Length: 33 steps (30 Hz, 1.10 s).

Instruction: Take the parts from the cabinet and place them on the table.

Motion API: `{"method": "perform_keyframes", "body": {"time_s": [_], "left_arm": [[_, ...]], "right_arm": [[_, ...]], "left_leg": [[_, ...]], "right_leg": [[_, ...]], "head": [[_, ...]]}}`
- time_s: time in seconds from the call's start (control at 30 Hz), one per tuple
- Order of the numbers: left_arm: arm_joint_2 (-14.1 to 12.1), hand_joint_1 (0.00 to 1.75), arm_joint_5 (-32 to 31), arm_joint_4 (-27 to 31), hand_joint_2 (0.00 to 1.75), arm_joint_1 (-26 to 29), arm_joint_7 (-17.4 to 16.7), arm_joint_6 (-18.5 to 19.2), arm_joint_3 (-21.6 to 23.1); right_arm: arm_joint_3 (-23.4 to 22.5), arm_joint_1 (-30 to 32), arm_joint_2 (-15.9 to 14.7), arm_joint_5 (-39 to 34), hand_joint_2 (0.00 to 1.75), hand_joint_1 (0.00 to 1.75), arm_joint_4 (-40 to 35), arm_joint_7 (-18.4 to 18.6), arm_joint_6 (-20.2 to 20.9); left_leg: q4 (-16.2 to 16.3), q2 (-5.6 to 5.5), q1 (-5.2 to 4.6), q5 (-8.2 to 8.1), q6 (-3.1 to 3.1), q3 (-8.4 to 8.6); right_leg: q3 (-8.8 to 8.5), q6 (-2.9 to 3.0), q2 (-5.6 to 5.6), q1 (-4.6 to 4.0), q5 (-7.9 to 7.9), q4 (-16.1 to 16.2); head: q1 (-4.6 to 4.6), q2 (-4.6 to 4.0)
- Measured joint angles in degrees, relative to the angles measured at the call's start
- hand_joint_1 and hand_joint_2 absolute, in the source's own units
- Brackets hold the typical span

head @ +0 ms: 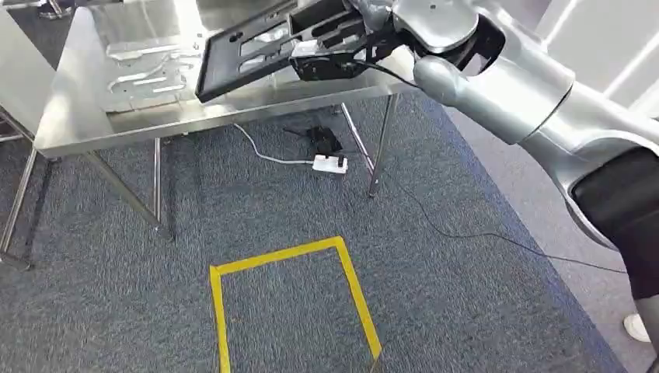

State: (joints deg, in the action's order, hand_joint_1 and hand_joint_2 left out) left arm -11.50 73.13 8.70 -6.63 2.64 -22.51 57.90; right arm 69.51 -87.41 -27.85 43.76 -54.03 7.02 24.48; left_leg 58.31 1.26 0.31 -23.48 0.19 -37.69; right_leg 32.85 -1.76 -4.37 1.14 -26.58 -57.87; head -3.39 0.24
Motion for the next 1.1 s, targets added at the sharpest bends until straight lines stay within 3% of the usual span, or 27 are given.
{"method": "perform_keyframes", "body": {"time_s": [0.07, 0.13, 0.2, 0.23, 0.27, 0.3, 0.33, 0.4, 0.47, 0.53, 0.6, 0.63, 0.67, 0.73, 0.77, 0.8, 0.83, 0.9, 0.93, 0.97, 1.1], "left_arm": [[-0.1, 0.0, 0.0, 0.0, 1.75, 0.0, 0.0, 0.0, 0.0], [-0.2, 0.0, -0.3, 0.0, 1.75, 0.0, 0.1, -0.2, 0.0], [-0.2, 0.0, -0.8, 0.0, 1.75, -0.3, 0.4, -0.3, 0.0], [-0.2, 0.0, -1.1, 0.0, 1.75, -0.4, 0.6, -0.3, 0.0], [-0.2, 0.0, -1.2, 0.0, 1.75, -0.4, 0.6, -0.3, 0.0], [-0.2, 0.0, -1.2, 0.0, 1.75, -0.4, 0.7, -0.3, 0.0], [-0.2, 0.0, -1.2, 0.0, 1.75, -0.4, 0.7, -0.3, 0.0], [-0.2, 0.0, -1.4, 0.0, 1.75, -0.4, 0.7, -1.3, 0.0], [-0.2, 0.0, -1.6, 0.0, 1.75, -0.6, 0.5, -3.2, 0.0], [-0.2, 0.0, -1.7, 0.0, 1.75, -0.5, 0.4, -4.5, 0.0], [-0.2, 0.0, -1.6, 0.0, 1.75, -0.4, 0.3, -4.8, 0.1], [-0.1, 0.0, -1.6, 0.0, 1.75, -0.4, 0.3, -4.8, 0.1], [-0.1, 0.0, -1.6, 0.0, 1.75, -0.5, 0.3, -4.9, 0.1], [-0.2, 0.0, -1.6, 0.0, 1.75, -0.5, 0.4, -4.9, 0.1], [-0.2, 0.0, -1.6, 0.0, 1.75, -0.5, 0.4, -4.9, 0.1], [-0.2, 0.0, -1.6, 0.0, 1.75, -0.5, 0.5, -4.9, 0.1], [-0.2, 0.0, -1.6, 0.0, 1.75, -0.5, 0.5, -5.0, 0.2], [-0.2, 0.0, -1.7, 0.0, 1.75, -0.5, 0.5, -5.4, 0.6], [-0.2, 0.0, -1.7, 0.0, 1.75, -0.5, 0.5, -5.6, 0.7], [-0.2, 0.0, -1.7, 0.0, 1.75, -0.5, 0.5, -5.7, 0.8], [-0.2, 0.0, -1.7, 0.0, 1.75, -0.5, 0.6, -5.8, 0.9]], "right_arm": [[0.0, 0.0, 0.2, -0.1, 1.75, 1.75, -0.1, -0.3, 0.0], [0.0, -0.1, 0.1, -0.1, 1.75, 1.75, -0.1, -0.3, -0.1], [0.0, -0.1, 0.0, 0.0, 1.75, 1.75, -0.1, -0.3, -0.1], [0.0, 0.1, -0.2, 0.0, 1.75, 1.75, 0.0, -0.4, -0.1], [0.0, 0.2, -0.2, 0.1, 1.75, 1.75, 0.0, -0.4, -0.1], [0.0, 0.3, -0.3, 0.2, 1.75, 1.75, 0.0, -0.4, -0.1], [0.0, 0.3, -0.4, 0.3, 1.75, 1.75, 0.1, -0.4, -0.1], [0.0, 0.1, -0.5, 0.5, 1.75, 1.75, 0.1, -0.5, -0.2], [0.0, -0.2, -0.5, 0.7, 1.75, 1.75, 0.1, -0.6, -0.8], [0.0, -0.1, -0.6, 1.2, 1.75, 1.75, 0.1, -0.6, -1.3], [0.0, -0.2, -0.6, 1.5, 1.75, 1.75, 0.0, -0.6, -1.6], [0.0, -0.2, -0.5, 1.5, 1.75, 1.75, -0.1, -0.6, -1.6], [0.0, -0.3, -0.6, 1.5, 1.75, 1.75, -0.1, -0.6, -1.7], [0.0, -0.3, -0.6, 1.6, 1.75, 1.75, -0.1, -0.5, -1.7], [0.0, -0.3, -0.6, 1.6, 1.75, 1.75, -0.1, -0.6, -1.7], [0.0, -0.2, -0.6, 1.6, 1.75, 1.75, -0.2, -0.7, -1.7], [0.0, -0.1, -0.6, 1.6, 1.75, 1.75, -0.2, -0.7, -1.7], [0.0, -0.2, -0.6, 1.6, 1.75, 1.75, -0.2, -0.7, -1.7], [0.0, -0.2, -0.6, 1.7, 1.75, 1.75, -0.2, -0.7, -1.7], [0.0, -0.3, -0.6, 1.7, 1.75, 1.75, -0.3, -0.7, -1.7], [0.0, -0.3, -0.8, 1.7, 1.75, 1.75, -0.5, -0.6, -1.6]], "left_leg": [[0.0, -0.4, -0.08, -0.24, 0.7, 0.28], [-0.5, -0.58, 0.35, -0.28, 1.49, 1.03], [-0.5, -0.9, 0.16, -0.6, 2.16, 1.22], [-0.4, -1.1, 0.02, -0.72, 2.34, 1.32], [-0.3, -1.4, -0.11, -0.83, 2.49, 1.43], [-0.2, -1.64, -0.23, -1.01, 2.54, 1.59], [-0.1, -1.87, -0.31, -1.29, 2.52, 1.82], [0.5, -2.39, -0.34, -1.94, 2.24, 2.18], [1.2, -2.73, -0.65, -2.29, 1.83, 1.67], [0.7, -2.75, -0.29, -2.1, 1.29, 1.56], [0.8, -2.73, -0.53, -2.57, 0.8, 1.41], [2.3, -2.26, -0.44, -3.64, 0.28, 1.0], [5.7, -2.07, -0.25, -5.48, -0.12, -0.5], [14.8, -1.76, 0.1, -9.19, -0.65, -5.06], [17.9, -1.67, 0.21, -9.71, -0.85, -6.84], [18.0, -1.63, 0.29, -8.7, -0.95, -7.24], [15.4, -1.61, 0.33, -6.58, -0.94, -6.31], [5.2, -1.44, 0.35, -1.0, -0.64, -1.43], [1.1, -1.15, 0.27, -0.45, -0.35, 0.38], [0.3, -1.22, -0.21, -1.03, -0.22, 1.3], [-0.4, -1.37, -0.05, -0.99, 1.11, 1.74]], "right_leg": [[-0.51, -0.73, -0.42, 0.03, -0.26, 0.3], [0.94, -0.82, 2.64, 0.28, -2.38, -3.6], [5.54, -0.73, 4.08, -0.05, -6.56, -12.6], [8.13, -0.69, 4.29, -0.14, -7.91, -17.0], [9.71, -0.65, 4.3, -0.16, -7.89, -19.1], [9.9, -0.46, 4.29, -0.16, -6.38, -18.3], [8.81, -0.17, 4.3, -0.19, -3.66, -15.0], [4.65, 0.49, 4.5, -0.38, 2.4, -4.8], [3.19, 0.89, 5.01, -0.65, 1.61, -1.3], [3.29, 1.13, 4.96, -1.0, 1.55, -1.8], [2.69, 1.76, 4.68, -0.18, 1.92, -0.8], [2.39, 1.89, 4.58, -0.18, 1.99, -0.5], [2.29, 2.06, 4.52, -0.14, 1.97, -0.4], [2.27, 2.24, 4.48, -0.13, 1.82, -0.5], [2.22, 2.25, 4.49, -0.11, 1.74, -0.5], [2.12, 2.22, 4.51, -0.08, 1.63, -0.6], [1.95, 2.13, 4.52, -0.05, 1.43, -0.6], [1.31, 1.81, 4.52, -0.03, 0.96, -0.7], [1.05, 1.52, 4.48, -0.03, 0.73, -0.7], [1.19, 1.28, 4.55, -0.37, 0.66, -0.7], [0.93, -0.09, 4.56, -0.4, 0.34, -0.3]], "head": [[0.02, 0.0], [-0.13, 0.0], [-0.35, 0.0], [-0.31, 0.0], [-0.33, 0.0], [-0.31, 0.0], [-0.33, 0.0], [-0.35, 0.02], [-0.28, 0.0], [-0.3, 0.0], [-0.26, 0.0], [-0.17, 0.0], [-0.22, 0.0], [-0.13, 0.0], [-0.18, 0.0], [-0.13, 0.0], [-0.17, 0.0], [-0.15, 0.0], [-0.18, 0.0], [-0.11, 0.0], [-0.2, 0.0]]}}
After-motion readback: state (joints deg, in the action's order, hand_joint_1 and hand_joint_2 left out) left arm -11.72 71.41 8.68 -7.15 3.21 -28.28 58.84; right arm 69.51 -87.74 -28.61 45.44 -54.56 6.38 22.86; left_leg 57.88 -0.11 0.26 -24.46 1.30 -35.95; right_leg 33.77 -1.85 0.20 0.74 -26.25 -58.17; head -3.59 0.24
